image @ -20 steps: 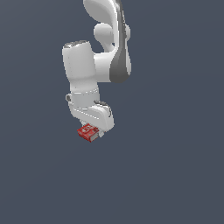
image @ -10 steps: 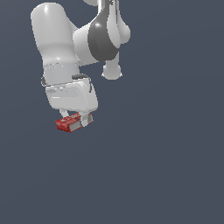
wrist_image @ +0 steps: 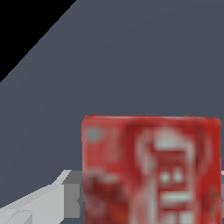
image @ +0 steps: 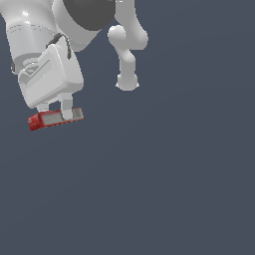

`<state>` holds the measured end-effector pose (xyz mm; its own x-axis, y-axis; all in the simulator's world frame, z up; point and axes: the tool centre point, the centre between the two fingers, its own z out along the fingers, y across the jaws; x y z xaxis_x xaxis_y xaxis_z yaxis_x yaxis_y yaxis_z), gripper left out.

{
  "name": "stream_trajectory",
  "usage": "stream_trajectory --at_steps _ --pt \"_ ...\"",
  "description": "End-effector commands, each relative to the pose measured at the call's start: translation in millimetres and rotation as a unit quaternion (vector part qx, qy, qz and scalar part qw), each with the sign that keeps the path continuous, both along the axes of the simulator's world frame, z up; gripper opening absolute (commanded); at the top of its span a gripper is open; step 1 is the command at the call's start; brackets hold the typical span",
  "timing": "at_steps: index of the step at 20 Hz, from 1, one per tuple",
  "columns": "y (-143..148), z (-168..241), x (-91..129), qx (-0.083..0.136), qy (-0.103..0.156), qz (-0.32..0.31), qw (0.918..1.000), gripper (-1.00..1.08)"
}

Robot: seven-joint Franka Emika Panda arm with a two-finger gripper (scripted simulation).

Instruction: Pick up the object and move it to a goal position.

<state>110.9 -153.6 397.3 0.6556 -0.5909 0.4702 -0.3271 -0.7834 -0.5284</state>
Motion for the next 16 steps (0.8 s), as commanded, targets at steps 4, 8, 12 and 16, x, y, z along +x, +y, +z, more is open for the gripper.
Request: stream_trajectory --at_steps 4,8,12,16 --pt "-18 39 -1 0.008 -0.037 0.013 0.9992 -1.00" --pt "-29 59 -2 0.012 -0.057 0.020 0.9981 -1.00" --pt "-36 72 -3 0.015 -0.069 0.024 0.9972 -1.00" --pt "-39 76 -4 0.016 -0.072 0.025 0.9969 -1.00"
